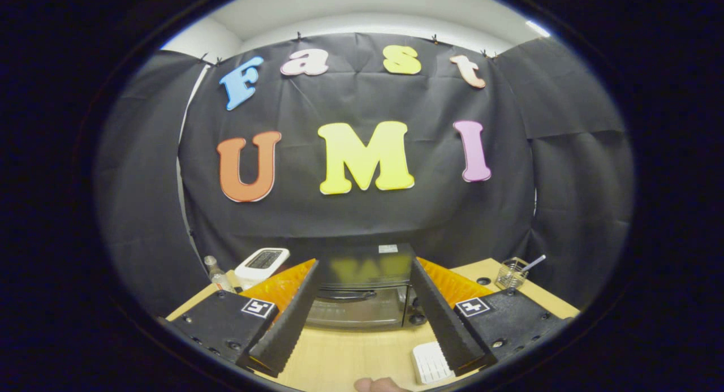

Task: Open the toaster oven, put the food inside, and close the toaster oven door.

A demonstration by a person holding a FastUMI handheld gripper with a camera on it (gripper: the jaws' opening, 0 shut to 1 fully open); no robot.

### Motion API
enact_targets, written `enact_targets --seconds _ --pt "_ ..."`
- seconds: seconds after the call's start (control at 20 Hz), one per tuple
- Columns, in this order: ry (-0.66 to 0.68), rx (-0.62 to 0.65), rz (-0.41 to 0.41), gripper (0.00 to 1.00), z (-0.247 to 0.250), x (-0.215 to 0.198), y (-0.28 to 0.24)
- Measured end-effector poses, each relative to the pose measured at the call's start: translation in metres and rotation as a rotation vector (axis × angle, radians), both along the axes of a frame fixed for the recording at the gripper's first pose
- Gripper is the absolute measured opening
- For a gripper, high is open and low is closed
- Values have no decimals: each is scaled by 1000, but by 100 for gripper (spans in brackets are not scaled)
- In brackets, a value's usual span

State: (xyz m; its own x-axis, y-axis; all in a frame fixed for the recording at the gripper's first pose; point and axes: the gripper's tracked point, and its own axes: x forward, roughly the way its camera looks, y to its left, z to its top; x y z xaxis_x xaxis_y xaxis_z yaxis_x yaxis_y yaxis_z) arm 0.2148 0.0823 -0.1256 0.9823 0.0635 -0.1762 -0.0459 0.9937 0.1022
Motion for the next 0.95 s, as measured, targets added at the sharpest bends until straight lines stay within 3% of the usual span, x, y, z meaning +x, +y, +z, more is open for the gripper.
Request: enact_targets --seconds 0.1,0.4,0.65,0.95 --pt "-27 -20 -19 100 30 -28 -7" --pt "-167 -22 23 100 111 -126 -17" --pt "-205 -35 85 100 128 -201 -19" --pt "-247 -76 63 100 130 -229 -26"
